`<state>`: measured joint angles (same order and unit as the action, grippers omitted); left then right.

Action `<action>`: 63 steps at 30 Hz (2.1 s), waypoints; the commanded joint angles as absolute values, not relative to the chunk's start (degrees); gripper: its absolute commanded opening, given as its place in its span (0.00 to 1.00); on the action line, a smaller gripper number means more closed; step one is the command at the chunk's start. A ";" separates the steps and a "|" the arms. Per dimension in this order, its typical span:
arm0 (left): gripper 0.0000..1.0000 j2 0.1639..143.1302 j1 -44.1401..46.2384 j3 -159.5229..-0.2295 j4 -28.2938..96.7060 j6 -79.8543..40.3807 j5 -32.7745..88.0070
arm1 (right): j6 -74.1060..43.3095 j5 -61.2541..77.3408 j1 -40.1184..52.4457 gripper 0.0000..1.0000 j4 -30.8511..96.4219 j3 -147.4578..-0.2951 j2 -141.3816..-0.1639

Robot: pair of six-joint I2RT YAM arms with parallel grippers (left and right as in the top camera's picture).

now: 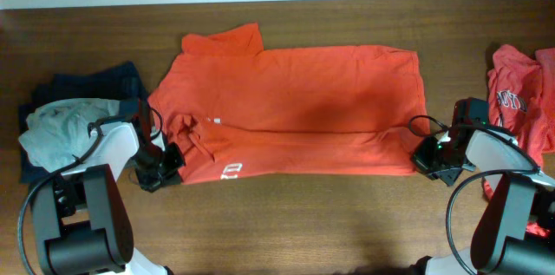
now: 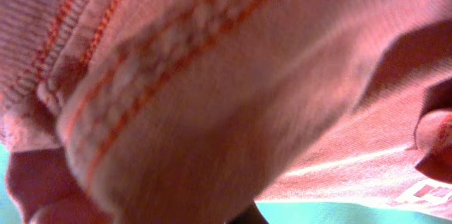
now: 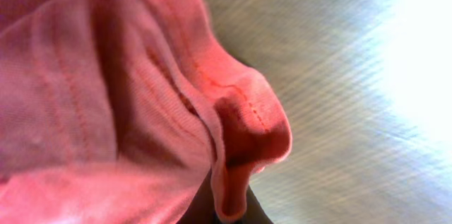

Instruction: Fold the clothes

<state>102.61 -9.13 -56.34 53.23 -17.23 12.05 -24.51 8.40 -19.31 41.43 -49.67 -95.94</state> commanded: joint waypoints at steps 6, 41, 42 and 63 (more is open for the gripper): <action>0.35 98.72 -9.17 -55.42 57.54 -13.39 10.24 | -27.29 -3.99 -19.59 0.17 43.22 -48.25 -97.10; 0.46 93.67 13.67 -59.18 46.48 13.63 -0.80 | -20.12 10.79 -20.67 0.95 44.16 -53.17 -84.09; 0.46 93.97 14.55 -59.18 46.39 14.85 -0.84 | -20.12 10.81 -20.67 0.95 44.16 -53.17 -84.09; 0.02 102.19 20.64 -60.23 44.86 18.13 -6.04 | -20.12 10.76 -20.67 0.95 44.14 -53.17 -84.09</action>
